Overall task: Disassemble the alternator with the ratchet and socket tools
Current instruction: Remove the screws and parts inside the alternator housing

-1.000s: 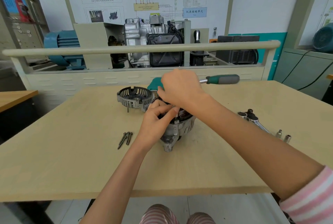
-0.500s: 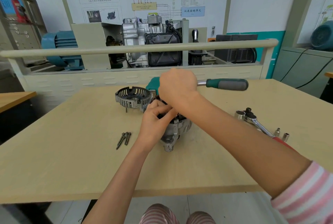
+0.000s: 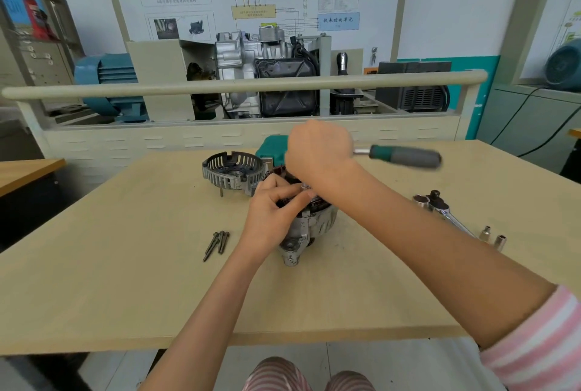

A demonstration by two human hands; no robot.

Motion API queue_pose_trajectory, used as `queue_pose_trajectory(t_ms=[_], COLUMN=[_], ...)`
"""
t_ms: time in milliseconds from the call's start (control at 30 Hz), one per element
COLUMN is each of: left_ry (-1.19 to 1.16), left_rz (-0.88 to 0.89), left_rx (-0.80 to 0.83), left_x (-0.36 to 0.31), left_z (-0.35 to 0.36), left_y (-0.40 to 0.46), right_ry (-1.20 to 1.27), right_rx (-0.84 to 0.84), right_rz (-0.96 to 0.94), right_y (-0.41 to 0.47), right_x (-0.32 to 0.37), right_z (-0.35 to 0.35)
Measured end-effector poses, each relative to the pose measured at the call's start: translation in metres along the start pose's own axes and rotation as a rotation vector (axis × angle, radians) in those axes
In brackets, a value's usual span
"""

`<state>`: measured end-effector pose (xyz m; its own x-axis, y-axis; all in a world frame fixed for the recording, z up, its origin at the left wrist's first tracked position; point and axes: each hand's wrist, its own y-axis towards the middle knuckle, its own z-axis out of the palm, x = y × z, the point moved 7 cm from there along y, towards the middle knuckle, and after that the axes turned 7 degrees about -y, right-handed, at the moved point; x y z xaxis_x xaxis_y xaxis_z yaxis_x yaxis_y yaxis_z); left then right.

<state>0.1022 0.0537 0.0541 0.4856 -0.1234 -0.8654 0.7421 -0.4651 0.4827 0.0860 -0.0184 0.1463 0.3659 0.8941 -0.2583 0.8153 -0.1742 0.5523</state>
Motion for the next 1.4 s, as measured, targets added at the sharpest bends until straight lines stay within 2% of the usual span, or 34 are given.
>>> queue_pose_trajectory(t_ms=[33, 100, 333, 433, 533, 633, 700, 867, 967, 1067, 1167, 1300, 1400], left_ry=[0.006, 0.005, 0.041, 0.067, 0.017, 0.016, 0.03, 0.035, 0.055, 0.063, 0.022, 0.023, 0.005], left_rz=[-0.005, -0.006, 0.032, 0.053, 0.071, 0.079, 0.081, 0.094, 0.098, 0.108, 0.128, 0.123, 0.088], left_rx=[0.002, 0.0, 0.058, 0.075, 0.018, -0.047, -0.068, -0.043, -0.004, -0.007, -0.039, -0.077, -0.069], left_x=[0.0, 0.0, 0.001, 0.001, 0.0, 0.001, 0.001, -0.001, -0.001, -0.002, -0.002, 0.0, 0.002], left_z=[0.001, 0.001, 0.0, 0.0, 0.0, 0.001, 0.003, 0.003, 0.003, 0.003, 0.002, 0.002, 0.002], left_y=[0.0, 0.0, -0.003, -0.004, -0.003, -0.002, -0.002, -0.003, -0.004, -0.004, -0.003, -0.002, -0.001], right_ry=[-0.029, -0.037, 0.113, 0.171, 0.132, -0.009, -0.083, -0.019, 0.074, 0.169, 0.117, -0.062, -0.104], right_rx=[0.035, 0.049, -0.052, -0.046, -0.051, -0.004, 0.021, -0.1, -0.097, -0.062, -0.059, -0.011, -0.017], right_rz=[0.06, 0.039, -0.361, -0.441, -0.358, -0.083, 0.001, -0.201, -0.359, -0.42, -0.349, -0.03, -0.03], right_y=[-0.001, -0.001, -0.002, -0.006, -0.005, -0.002, -0.003, -0.002, -0.003, -0.005, -0.005, -0.001, 0.0], right_x=[-0.002, 0.0, 0.01, 0.015, 0.013, 0.003, 0.003, 0.012, 0.013, 0.011, 0.01, 0.002, 0.008], right_z=[0.001, 0.0, -0.007, -0.011, -0.01, -0.004, -0.003, -0.009, -0.011, -0.012, -0.011, -0.003, -0.005])
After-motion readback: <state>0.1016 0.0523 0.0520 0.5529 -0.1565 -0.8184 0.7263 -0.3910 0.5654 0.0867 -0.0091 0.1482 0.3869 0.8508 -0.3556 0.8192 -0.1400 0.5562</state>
